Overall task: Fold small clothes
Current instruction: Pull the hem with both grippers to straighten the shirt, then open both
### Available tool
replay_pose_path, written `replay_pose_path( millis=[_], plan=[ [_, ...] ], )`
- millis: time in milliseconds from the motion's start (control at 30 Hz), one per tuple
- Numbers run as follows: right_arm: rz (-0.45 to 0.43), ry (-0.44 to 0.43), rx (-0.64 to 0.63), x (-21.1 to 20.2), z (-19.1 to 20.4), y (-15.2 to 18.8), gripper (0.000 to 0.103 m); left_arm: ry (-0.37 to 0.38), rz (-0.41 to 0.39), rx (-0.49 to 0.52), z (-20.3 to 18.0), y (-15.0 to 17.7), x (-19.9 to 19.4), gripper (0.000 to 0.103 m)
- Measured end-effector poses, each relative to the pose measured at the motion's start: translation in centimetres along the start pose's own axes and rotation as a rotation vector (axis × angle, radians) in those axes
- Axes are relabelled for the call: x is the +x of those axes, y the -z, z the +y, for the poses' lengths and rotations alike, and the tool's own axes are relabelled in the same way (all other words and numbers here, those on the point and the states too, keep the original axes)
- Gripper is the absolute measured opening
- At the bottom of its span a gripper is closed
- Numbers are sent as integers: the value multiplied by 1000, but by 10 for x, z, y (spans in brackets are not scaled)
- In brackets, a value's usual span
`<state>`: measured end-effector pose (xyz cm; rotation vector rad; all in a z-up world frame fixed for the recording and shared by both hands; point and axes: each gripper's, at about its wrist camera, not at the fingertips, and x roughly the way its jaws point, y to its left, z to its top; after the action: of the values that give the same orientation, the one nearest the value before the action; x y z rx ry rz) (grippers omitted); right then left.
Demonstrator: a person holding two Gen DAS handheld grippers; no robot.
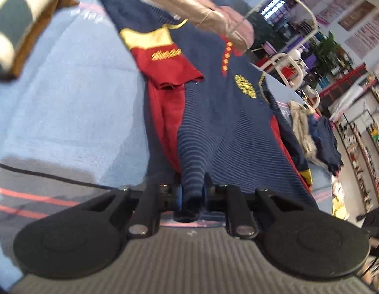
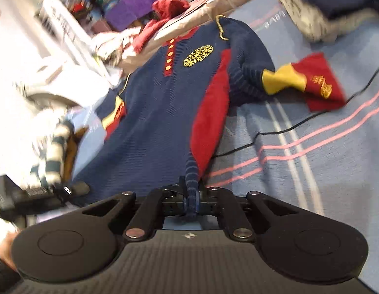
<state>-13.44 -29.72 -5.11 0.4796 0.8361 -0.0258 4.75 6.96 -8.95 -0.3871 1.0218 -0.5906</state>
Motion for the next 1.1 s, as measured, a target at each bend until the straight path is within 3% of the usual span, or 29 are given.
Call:
replay_pose_path(
  millis=[67, 233, 300, 367, 400, 433, 467, 500, 533, 567, 600, 633, 700, 767, 900, 1100],
  plan=[
    [50, 8, -50, -17, 3, 1, 10, -8, 23, 42, -5, 4, -15, 14],
    [159, 16, -105, -39, 7, 8, 10, -52, 175, 132, -9, 29, -37, 14],
    [194, 38, -124, -34, 6, 18, 10, -106, 209, 172, -6, 40, -36, 16],
    [214, 40, -105, -22, 4, 27, 13, -126, 245, 157, -2, 46, -26, 23],
    [229, 35, -84, -12, 4, 31, 29, -142, 271, 151, -1, 47, -19, 34],
    [252, 43, -71, -5, 2, 34, 37, -156, 280, 152, -1, 49, -14, 42],
    [260, 49, -59, -2, 1, 35, 56, -148, 285, 160, -2, 49, -13, 45],
    [242, 48, -47, -5, 1, 35, 63, -139, 288, 175, -5, 49, -15, 54],
    [214, 45, -43, -11, -1, 32, 63, -142, 290, 193, -8, 48, -18, 71],
    [171, 48, -42, -20, -3, 27, 64, -157, 285, 213, -10, 47, -24, 82],
    [118, 64, -37, -31, -7, 21, 69, -186, 273, 233, -13, 46, -30, 99],
    [68, 87, -29, -41, -11, 14, 74, -213, 259, 245, -14, 43, -37, 103],
    [-58, 143, -13, -60, -26, -2, 93, -233, 234, 242, -11, 36, -52, 103],
    [-146, 202, -4, -68, -39, -16, 101, -235, 184, 224, -15, 24, -64, 103],
    [-231, 241, 47, -52, -71, -38, 100, -193, 93, 203, -24, 2, -77, 103],
    [-211, 265, 203, 1, -110, -53, 96, -100, 142, 195, -49, 4, -44, 103]
  ],
)
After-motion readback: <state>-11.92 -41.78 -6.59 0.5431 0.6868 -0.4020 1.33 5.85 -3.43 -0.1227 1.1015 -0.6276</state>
